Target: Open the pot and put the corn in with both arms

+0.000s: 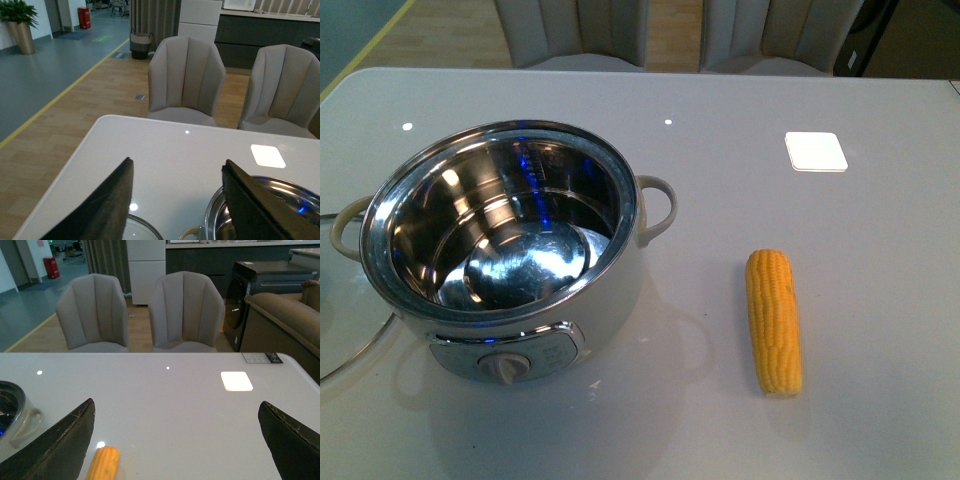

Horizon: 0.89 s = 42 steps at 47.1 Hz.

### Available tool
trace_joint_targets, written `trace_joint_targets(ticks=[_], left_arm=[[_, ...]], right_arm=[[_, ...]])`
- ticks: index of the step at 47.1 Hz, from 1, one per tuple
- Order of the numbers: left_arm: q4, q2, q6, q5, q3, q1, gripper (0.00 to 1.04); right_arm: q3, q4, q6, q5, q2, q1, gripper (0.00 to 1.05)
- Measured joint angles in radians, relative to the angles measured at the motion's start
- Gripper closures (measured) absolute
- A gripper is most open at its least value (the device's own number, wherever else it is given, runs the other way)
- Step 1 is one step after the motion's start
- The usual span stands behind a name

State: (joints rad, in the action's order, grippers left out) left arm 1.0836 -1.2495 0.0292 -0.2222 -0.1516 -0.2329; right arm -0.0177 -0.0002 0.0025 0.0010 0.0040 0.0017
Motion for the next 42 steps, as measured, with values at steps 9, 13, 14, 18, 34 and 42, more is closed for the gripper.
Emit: trace_joint_targets(ticks=[9,13,14,18,34,42], left_arm=[[-0.121,0.19,-0.014,0.068,0.074,0.073,0.94],[-0.165,0.252,-0.016,0.091,0.091,0.09,1.01],[-0.184,0.278,-0.016,0.095,0.097,0.097,1.01],[-0.238,0.346,-0.018,0.111,0.109,0.116,1.01],[-0.463,0.609,-0.019,0.222,0.138,0.229,1.01],[-0.575,0.734,-0.019,0.223,0.138,0.23,1.01]], right_arm=[[0.0,0.0,0.0,0.001,0.0,0.0,0.09],[0.0,0.0,0.0,0.001,0.0,0.0,0.09],[0.0,0.0,0.0,0.001,0.0,0.0,0.09],[0.0,0.0,0.0,0.001,0.0,0.0,0.09],[0.0,0.0,0.0,0.0,0.0,0.0,0.09],[0.0,0.0,0.0,0.001,0.0,0.0,0.09]])
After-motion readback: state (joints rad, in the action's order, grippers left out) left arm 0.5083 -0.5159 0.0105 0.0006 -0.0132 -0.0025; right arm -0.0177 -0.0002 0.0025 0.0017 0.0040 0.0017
